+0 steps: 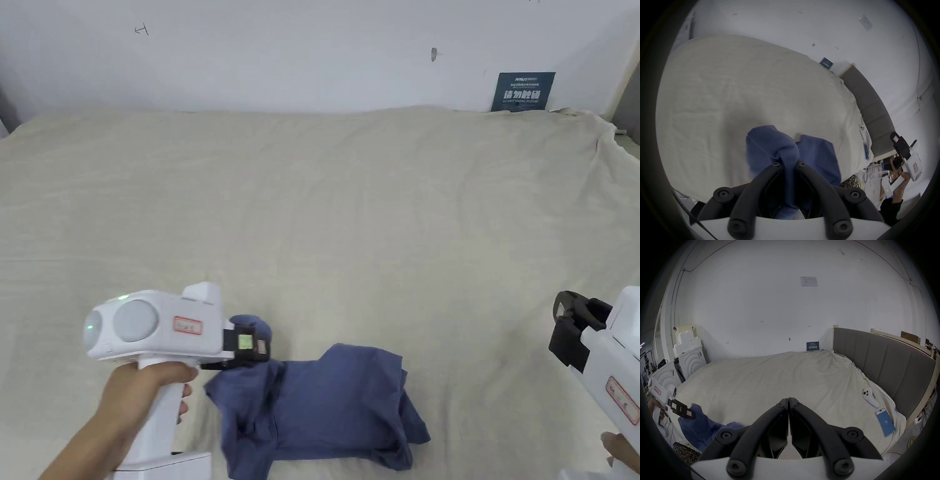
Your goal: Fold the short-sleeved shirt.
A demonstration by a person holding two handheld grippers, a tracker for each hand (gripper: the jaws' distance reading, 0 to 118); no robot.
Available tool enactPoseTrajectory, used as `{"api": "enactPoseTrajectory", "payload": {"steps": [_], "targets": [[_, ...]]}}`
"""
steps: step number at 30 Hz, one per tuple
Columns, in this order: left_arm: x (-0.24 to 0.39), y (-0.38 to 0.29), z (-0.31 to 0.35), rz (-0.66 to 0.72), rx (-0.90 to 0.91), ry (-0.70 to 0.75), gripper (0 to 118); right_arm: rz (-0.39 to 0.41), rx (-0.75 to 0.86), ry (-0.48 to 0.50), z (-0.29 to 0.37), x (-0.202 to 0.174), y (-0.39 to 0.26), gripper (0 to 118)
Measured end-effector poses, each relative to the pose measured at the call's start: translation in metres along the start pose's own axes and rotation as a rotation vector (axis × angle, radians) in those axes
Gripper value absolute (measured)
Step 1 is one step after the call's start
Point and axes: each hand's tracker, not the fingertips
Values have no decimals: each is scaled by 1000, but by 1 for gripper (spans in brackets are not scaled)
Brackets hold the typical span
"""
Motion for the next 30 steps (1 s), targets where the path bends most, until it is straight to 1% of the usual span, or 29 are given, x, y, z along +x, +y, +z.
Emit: {"api": "enactPoseTrajectory", "payload": {"steps": [3,8,10,12,13,16,17,18,20,21,22,24,26,27,30], "targets": [[24,6,-32,-55,-48,-38,9,-1,-1,-5,3,4,-2,0],[66,5,-95,-86,-146,-77,9,-1,-10,-22,6,12,-5,0],[80,-1,-121,-95,-194,-50,9,-5,-12,-30,8,15,-7,0],[90,-8,-146,-109,-236,5,9,-9,-14,-38,9,21,-9,0],[94,-11,-157,-140,-241,33,10,-10,-15,-42,9,24,-10,0],[102,-22,-178,-156,-236,65,12,-12,-20,-53,11,30,-12,0],[104,-25,-182,-163,-231,74,16,-12,-21,-57,11,32,-13,0],[107,-28,-182,-168,-231,76,23,-12,-24,-60,12,34,-13,0],[110,-29,-180,-177,-212,79,44,-14,-27,-67,12,39,-15,0],[111,-29,-178,-170,-214,54,58,-16,-27,-70,13,41,-15,0],[113,-29,-174,-166,-212,33,65,-18,-26,-73,13,42,-15,0],[117,-27,-164,-166,-199,9,71,-20,-25,-77,14,44,-15,0],[120,-22,-146,-177,-148,-2,81,-20,-22,-79,15,44,-14,0],[120,-19,-135,-184,-116,-11,83,-20,-20,-78,16,44,-13,0],[115,-10,-98,-220,-11,-18,83,-18,-11,-74,17,43,-11,0]]}}
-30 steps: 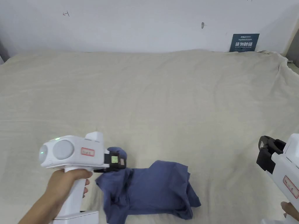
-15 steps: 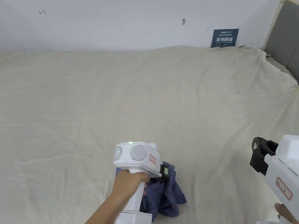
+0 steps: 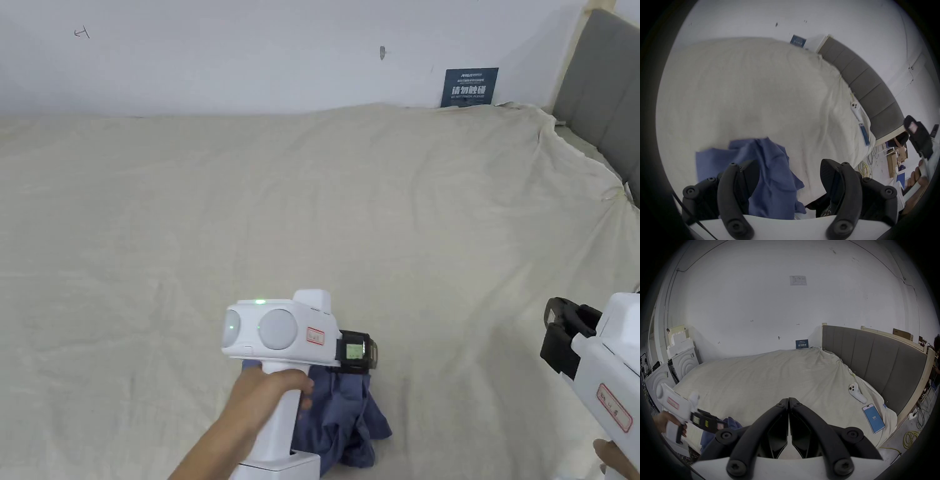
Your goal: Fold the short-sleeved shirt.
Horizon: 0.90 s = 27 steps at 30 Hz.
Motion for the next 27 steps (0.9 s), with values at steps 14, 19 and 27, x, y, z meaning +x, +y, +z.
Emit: {"api": "enactPoseTrajectory", "payload": {"steps": [14,19,27], "targets": [[-48,-54,37,-282,327,340,0,18,16,22,9,-24,9,0],[-40,-78,6,-265,276,304,0,15,9,23,6,-20,5,0],[-1,-109,-64,-353,163,276,0,21,-12,16,4,-3,0,0]]}}
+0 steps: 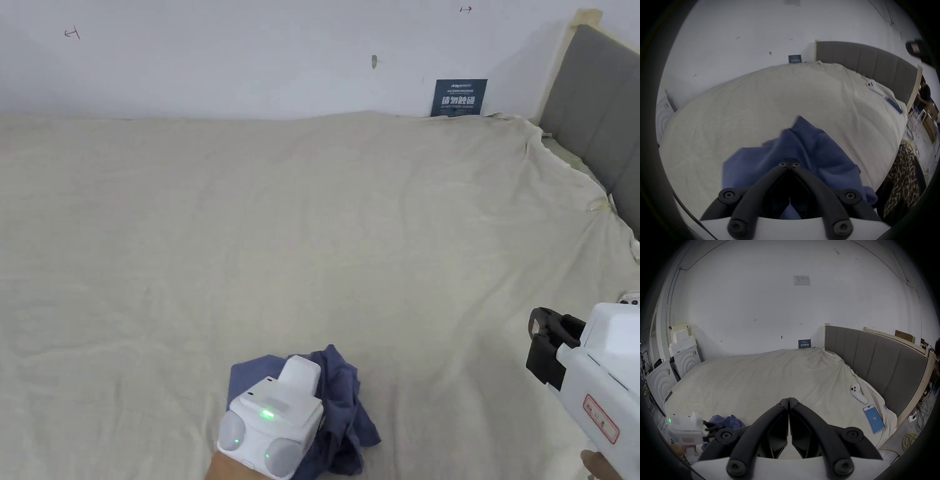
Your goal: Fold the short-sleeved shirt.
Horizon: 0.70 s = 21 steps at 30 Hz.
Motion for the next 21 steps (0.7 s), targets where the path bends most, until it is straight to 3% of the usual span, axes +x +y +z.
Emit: {"api": "enactPoseTrajectory", "payload": {"steps": [12,21], "targets": [[56,2,-24,-68,-1,-52,0,-5,-23,-27,-1,12,-5,0],[49,11,-5,67,77,-139,0,1,-17,-25,3,8,-2,0]]}}
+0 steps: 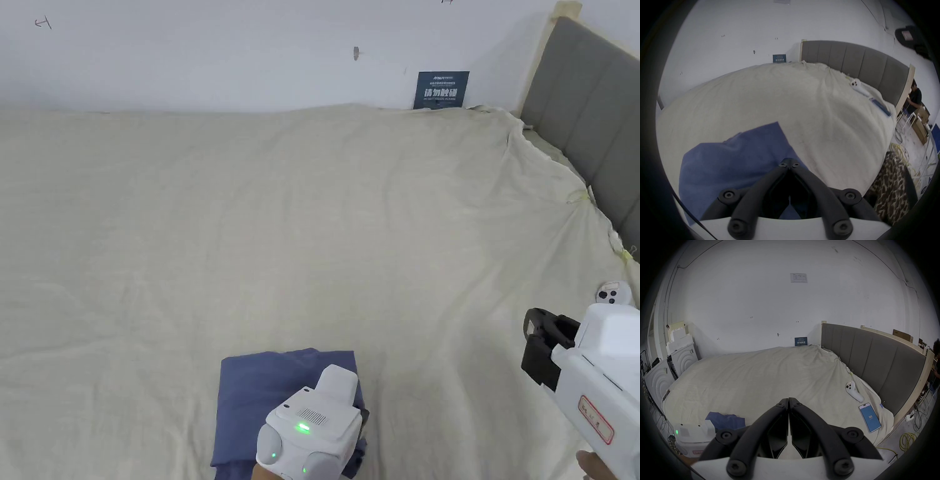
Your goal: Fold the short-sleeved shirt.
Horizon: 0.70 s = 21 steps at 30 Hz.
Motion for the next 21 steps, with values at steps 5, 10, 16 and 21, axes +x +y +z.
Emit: {"api": "enactPoseTrajectory", "payload": {"steps": [5,10,16,21], "targets": [[-16,34,42,58,142,-21,0,5,24,10,5,-7,7,0],[-45,71,89,80,276,26,0,14,62,31,7,-19,17,0],[-88,102,137,80,399,126,0,27,119,57,12,-43,32,0],[-123,113,171,83,477,243,0,36,169,76,10,-61,42,0]]}}
